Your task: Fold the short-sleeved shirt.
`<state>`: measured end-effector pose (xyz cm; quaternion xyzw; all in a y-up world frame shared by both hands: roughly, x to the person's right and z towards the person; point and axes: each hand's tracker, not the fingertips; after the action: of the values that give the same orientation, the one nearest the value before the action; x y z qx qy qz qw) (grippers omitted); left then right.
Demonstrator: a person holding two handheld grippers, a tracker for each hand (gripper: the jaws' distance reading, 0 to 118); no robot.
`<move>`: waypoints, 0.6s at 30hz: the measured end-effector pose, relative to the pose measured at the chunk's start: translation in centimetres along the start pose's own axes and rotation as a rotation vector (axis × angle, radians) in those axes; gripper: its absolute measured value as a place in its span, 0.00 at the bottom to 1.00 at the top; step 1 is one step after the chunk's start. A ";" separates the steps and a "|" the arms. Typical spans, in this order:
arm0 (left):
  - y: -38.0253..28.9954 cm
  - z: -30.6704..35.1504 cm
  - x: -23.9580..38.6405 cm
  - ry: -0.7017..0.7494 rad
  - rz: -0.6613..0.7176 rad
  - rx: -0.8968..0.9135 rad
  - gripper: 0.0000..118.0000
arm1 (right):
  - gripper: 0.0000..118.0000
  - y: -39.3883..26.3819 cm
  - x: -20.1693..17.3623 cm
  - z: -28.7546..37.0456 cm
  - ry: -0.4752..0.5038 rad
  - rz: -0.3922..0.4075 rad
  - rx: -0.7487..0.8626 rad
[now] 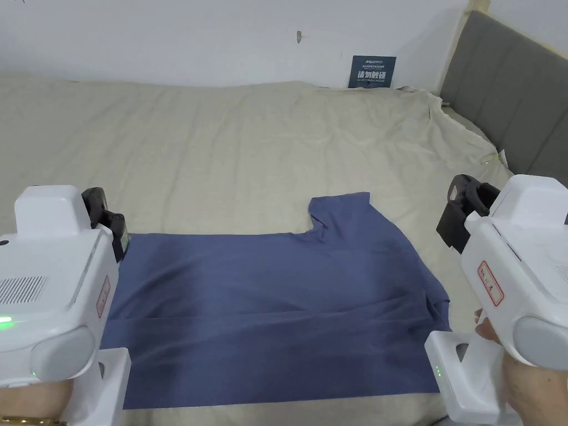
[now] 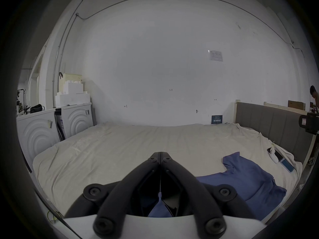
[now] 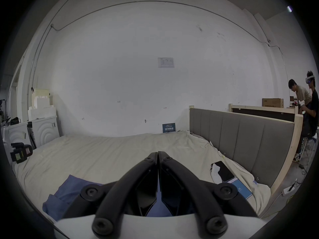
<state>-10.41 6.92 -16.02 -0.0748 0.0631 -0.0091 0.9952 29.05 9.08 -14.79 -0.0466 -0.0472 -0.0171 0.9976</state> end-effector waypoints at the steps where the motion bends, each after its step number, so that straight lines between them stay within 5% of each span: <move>1: 0.0 0.0 -0.2 -0.005 0.010 -0.005 0.00 | 0.00 -0.1 0.1 0.0 0.003 0.001 -0.004; 11: -0.1 -0.4 -0.5 -0.005 0.016 -0.013 0.00 | 0.00 -0.5 -0.1 -2.1 0.003 0.026 -0.083; 18: 0.5 -1.1 -1.0 0.006 0.028 -0.011 0.00 | 0.00 1.3 0.2 -9.7 0.020 0.086 -0.304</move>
<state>-11.53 7.23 -17.08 -0.0794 0.0673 0.0051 0.9946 30.23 9.43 -24.49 -0.1989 -0.0323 0.0182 0.9793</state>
